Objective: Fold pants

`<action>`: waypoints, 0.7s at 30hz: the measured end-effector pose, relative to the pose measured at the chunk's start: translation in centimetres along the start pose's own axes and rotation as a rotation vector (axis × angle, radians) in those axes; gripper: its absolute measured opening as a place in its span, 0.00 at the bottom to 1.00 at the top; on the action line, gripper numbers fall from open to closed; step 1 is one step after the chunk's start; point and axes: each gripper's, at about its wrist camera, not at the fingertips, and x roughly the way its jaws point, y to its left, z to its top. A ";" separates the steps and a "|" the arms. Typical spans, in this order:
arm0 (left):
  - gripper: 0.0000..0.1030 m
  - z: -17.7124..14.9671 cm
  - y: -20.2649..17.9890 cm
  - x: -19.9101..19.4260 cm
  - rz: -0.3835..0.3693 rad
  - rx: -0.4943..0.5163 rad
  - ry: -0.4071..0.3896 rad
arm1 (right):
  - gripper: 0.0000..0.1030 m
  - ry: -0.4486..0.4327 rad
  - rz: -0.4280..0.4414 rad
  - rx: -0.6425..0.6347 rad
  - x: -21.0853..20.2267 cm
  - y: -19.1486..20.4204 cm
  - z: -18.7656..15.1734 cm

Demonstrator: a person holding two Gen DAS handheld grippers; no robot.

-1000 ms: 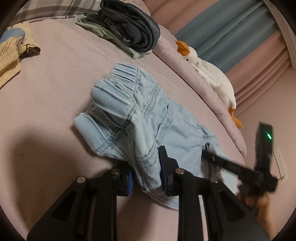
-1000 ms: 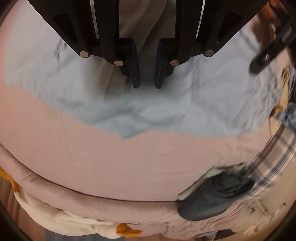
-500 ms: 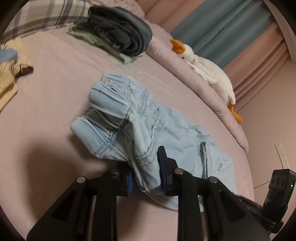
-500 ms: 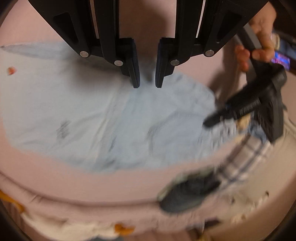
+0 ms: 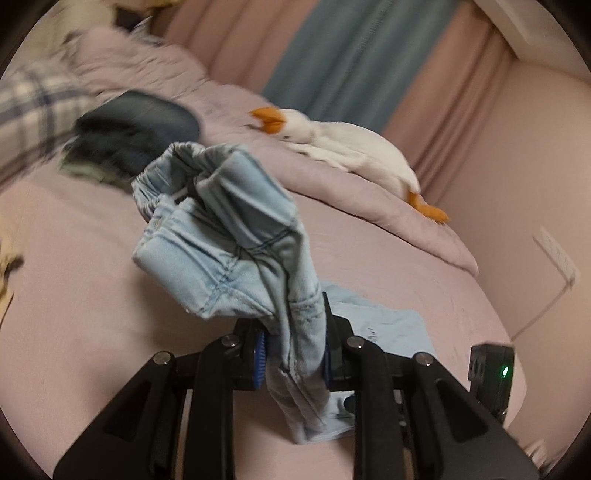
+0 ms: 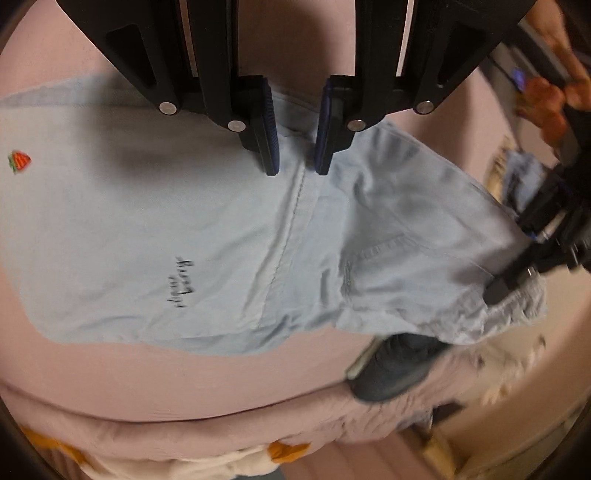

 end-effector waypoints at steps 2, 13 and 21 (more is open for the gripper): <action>0.21 0.2 -1.9 1.1 -0.015 0.063 0.010 | 0.37 -0.038 0.077 0.082 -1.1 -1.2 0.3; 0.78 -4.2 -9.5 10.5 -0.052 0.324 0.218 | 0.62 -0.241 0.548 0.647 -5.1 -12.9 -1.7; 0.85 -7.1 -8.8 11.4 -0.058 0.394 0.288 | 0.68 -0.246 0.658 0.784 -4.1 -13.5 -2.3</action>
